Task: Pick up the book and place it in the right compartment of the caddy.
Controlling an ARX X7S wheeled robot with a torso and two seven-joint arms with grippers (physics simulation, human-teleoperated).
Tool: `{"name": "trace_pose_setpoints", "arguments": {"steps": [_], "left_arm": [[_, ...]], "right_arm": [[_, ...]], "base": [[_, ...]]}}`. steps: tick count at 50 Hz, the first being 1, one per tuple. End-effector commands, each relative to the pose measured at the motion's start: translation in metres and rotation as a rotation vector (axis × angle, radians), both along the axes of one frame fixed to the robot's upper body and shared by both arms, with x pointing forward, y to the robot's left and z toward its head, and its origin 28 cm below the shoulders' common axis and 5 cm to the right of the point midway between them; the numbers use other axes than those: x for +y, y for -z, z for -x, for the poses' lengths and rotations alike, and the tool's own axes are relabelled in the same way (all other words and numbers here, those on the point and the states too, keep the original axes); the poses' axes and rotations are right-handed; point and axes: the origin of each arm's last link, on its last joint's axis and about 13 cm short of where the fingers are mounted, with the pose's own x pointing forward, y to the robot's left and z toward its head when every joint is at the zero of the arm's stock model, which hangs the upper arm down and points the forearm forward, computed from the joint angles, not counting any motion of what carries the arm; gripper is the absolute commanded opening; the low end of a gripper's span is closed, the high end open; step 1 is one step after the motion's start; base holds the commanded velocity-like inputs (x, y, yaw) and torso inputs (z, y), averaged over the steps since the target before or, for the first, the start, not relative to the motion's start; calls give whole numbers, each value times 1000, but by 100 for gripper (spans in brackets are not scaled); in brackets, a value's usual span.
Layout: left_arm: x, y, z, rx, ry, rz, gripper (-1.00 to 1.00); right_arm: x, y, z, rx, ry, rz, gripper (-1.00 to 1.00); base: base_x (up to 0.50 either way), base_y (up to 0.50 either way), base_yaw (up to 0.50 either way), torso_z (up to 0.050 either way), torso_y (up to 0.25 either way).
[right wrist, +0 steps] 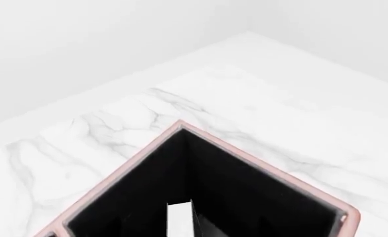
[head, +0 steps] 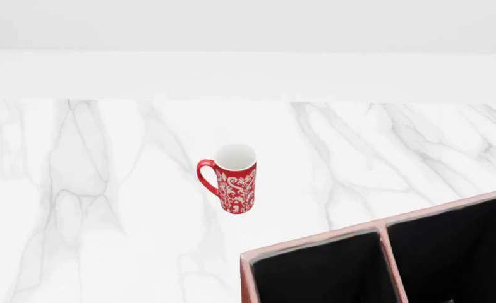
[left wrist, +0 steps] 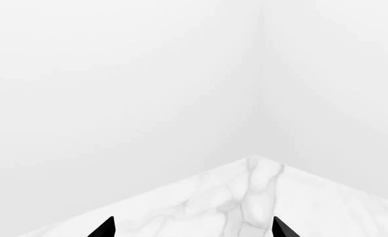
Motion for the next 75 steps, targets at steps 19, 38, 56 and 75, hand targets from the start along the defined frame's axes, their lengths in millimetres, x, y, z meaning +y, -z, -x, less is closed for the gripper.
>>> {"name": "trace_pose_setpoints", "arguments": {"steps": [19, 38, 56, 75], "left_arm": [[-27, -29, -76, 68, 303, -4, 100], [-76, -56, -150, 76, 622, -13, 100], [-98, -71, -180, 70, 753, -38, 100], [-116, -90, -215, 59, 847, -85, 100]], "right_arm": [[49, -33, -49, -182, -107, 158, 100], [92, -46, -77, -277, -251, 159, 100], [150, -45, -95, -354, -383, 255, 100], [174, -30, -97, -348, -460, 327, 100]], "base": [[0, 0, 0, 0, 0], [0, 0, 0, 0, 0], [0, 0, 0, 0, 0], [0, 0, 0, 0, 1]]}}
